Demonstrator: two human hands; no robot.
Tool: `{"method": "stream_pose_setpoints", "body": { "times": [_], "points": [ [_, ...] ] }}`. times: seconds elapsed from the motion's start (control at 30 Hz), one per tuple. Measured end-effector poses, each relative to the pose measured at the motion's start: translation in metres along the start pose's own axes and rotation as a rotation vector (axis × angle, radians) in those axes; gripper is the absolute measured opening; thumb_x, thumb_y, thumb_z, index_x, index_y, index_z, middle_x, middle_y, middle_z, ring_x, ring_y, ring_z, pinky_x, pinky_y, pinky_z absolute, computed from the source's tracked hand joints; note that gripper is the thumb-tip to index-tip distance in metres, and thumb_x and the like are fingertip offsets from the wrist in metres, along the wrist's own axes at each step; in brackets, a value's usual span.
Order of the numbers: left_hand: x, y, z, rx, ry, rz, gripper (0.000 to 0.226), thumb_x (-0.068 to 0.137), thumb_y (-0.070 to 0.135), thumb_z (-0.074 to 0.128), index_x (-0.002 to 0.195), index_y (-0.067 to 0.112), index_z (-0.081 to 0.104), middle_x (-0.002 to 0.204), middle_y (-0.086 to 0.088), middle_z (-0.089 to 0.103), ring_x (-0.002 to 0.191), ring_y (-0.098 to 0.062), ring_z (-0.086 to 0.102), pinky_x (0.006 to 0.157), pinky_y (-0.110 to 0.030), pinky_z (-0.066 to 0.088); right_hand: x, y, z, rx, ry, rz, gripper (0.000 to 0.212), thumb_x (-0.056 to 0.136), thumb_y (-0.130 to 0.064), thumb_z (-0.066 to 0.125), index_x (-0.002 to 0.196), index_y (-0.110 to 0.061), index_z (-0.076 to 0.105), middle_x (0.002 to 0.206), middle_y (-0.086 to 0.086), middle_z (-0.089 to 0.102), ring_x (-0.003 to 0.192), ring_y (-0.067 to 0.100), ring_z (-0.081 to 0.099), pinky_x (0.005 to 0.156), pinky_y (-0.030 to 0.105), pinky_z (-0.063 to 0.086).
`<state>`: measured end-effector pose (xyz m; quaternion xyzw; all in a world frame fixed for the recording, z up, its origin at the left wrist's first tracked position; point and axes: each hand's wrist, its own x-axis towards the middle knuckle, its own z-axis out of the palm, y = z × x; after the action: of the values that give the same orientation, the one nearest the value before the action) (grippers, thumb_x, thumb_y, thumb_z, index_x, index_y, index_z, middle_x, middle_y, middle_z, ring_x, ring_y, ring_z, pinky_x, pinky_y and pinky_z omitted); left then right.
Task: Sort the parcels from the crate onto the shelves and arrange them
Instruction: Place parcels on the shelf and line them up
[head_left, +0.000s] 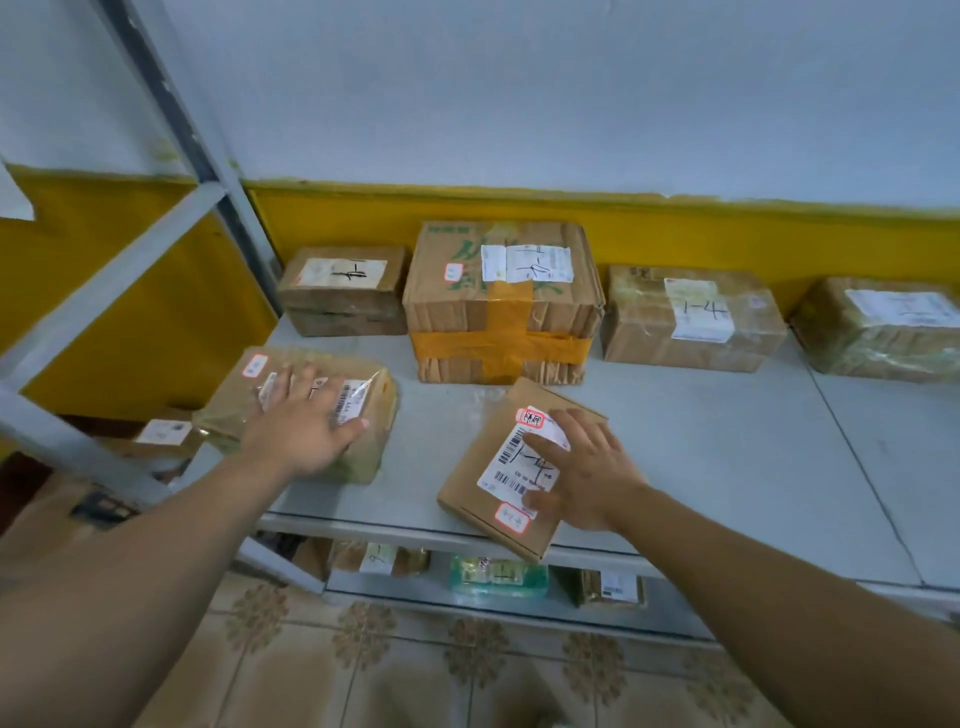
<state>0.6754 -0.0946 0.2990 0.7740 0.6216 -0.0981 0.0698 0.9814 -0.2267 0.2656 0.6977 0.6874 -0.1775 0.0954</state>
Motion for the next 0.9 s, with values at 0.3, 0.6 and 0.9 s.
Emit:
{"method": "stream_pose_setpoints", "body": {
  "times": [0.3, 0.6, 0.9],
  "points": [
    [0.017, -0.015, 0.016, 0.008, 0.044, 0.121, 0.074, 0.089, 0.071, 0.032, 0.149, 0.029, 0.021, 0.160, -0.004, 0.011, 0.148, -0.031, 0.002, 0.115, -0.063, 0.008, 0.012, -0.052, 0.024, 0.066, 0.072, 0.304, 0.075, 0.093, -0.073, 0.022, 0.156, -0.034, 0.008, 0.166, 0.006, 0.002, 0.150, 0.031, 0.001, 0.120, 0.047, 0.006],
    [0.022, -0.019, 0.025, -0.069, 0.004, 0.124, 0.077, 0.089, 0.074, 0.024, 0.153, 0.037, 0.002, 0.162, 0.007, -0.009, 0.149, -0.028, -0.012, 0.115, -0.065, 0.000, 0.000, -0.051, 0.036, 0.043, -0.003, 0.256, 0.094, 0.076, -0.088, -0.003, 0.156, -0.040, -0.010, 0.165, 0.004, -0.019, 0.151, 0.030, -0.019, 0.121, 0.047, -0.011],
    [0.021, -0.018, 0.026, -0.050, 0.015, 0.124, 0.075, 0.089, 0.073, 0.023, 0.152, 0.037, 0.003, 0.162, 0.006, -0.007, 0.149, -0.029, -0.011, 0.115, -0.065, 0.000, 0.011, -0.057, 0.025, -0.019, -0.008, 0.203, 0.102, 0.071, -0.091, 0.005, 0.157, -0.038, -0.004, 0.165, 0.001, -0.017, 0.150, 0.030, -0.021, 0.121, 0.054, -0.008]
  ]
}}
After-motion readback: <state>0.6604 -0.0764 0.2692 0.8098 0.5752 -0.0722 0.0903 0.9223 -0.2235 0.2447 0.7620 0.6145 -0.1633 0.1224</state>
